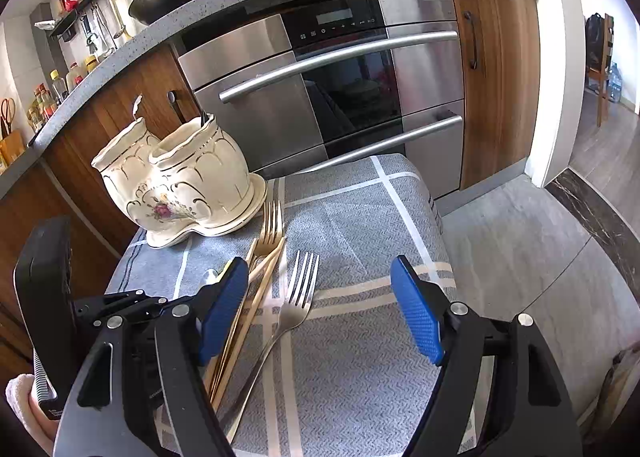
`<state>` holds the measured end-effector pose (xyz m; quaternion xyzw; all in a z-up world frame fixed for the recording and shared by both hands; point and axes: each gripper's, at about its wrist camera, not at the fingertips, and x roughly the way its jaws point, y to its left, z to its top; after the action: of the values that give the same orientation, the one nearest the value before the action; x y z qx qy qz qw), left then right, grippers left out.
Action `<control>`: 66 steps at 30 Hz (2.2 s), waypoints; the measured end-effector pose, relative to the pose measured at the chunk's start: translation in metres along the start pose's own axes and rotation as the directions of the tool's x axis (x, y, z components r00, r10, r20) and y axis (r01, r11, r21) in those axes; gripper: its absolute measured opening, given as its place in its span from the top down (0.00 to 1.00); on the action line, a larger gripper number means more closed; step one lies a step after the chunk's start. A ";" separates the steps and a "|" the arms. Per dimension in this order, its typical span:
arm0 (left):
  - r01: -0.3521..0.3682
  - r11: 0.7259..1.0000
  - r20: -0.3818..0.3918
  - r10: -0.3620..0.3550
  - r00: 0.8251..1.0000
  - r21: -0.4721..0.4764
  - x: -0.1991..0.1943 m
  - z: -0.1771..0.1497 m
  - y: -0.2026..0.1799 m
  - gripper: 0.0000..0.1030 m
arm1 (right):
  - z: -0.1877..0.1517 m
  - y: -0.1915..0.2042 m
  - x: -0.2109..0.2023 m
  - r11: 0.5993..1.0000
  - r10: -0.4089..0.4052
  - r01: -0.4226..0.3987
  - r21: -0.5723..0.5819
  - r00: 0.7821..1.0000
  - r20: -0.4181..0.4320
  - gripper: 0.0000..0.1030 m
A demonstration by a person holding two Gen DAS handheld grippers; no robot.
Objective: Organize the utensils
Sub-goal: 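Grasp a wooden chopstick with the left tool while the right tool returns to the pile, then grasp the green-handled yellow tulip spoon with the right tool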
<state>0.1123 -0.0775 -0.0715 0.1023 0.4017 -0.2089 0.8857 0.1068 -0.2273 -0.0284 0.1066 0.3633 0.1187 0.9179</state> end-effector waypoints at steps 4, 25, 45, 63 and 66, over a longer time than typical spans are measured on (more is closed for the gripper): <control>-0.017 1.000 -0.014 0.017 1.000 0.015 0.002 0.000 0.000 0.84 | 0.000 0.000 0.000 1.000 -0.004 0.004 0.001 1.000 0.003 0.29; 0.013 0.997 0.131 -0.003 0.991 -0.078 -0.041 0.003 0.031 0.94 | -0.004 0.012 0.015 1.000 -0.004 0.004 -0.004 1.000 -0.021 0.35; 0.046 0.985 0.182 -0.015 0.983 -0.164 -0.086 -0.022 0.070 0.94 | -0.034 0.116 0.067 0.979 0.013 -0.041 -0.199 0.990 -0.143 0.65; 0.057 0.983 0.195 -0.022 0.981 -0.176 -0.093 -0.025 0.077 0.94 | -0.037 0.120 0.077 0.980 0.009 -0.049 -0.194 0.979 -0.204 0.87; 0.059 0.983 0.195 -0.024 0.980 -0.176 -0.093 -0.024 0.077 0.94 | -0.035 0.118 0.071 0.982 0.029 -0.065 -0.180 0.980 -0.196 0.87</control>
<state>0.0765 0.0261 -0.0163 -0.0076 0.3336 -0.1991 0.9214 0.1164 -0.0908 -0.0659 0.0172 0.4350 0.1835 0.8814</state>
